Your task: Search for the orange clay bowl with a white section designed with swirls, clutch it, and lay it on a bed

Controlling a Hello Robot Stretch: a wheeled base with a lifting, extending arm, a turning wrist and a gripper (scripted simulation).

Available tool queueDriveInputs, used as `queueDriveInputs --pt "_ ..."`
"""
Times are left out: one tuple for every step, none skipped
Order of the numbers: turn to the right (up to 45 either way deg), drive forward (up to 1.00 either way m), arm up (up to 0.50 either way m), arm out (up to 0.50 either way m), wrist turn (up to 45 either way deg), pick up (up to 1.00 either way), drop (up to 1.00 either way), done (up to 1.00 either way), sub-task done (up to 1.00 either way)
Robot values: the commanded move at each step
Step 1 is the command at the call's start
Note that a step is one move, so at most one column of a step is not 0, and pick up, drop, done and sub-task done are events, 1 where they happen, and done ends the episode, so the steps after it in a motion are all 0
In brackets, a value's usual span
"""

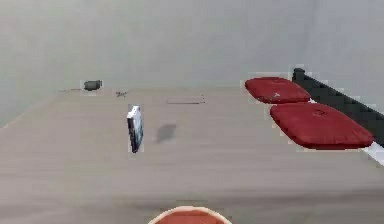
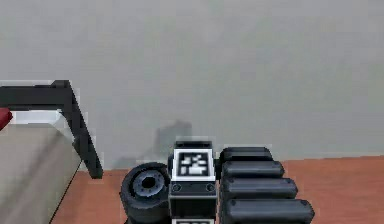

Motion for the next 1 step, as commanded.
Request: queueDriveInputs --pt "45.0 0.00 0.00 0.00 0.0 0.00 0.00 0.00 0.00"
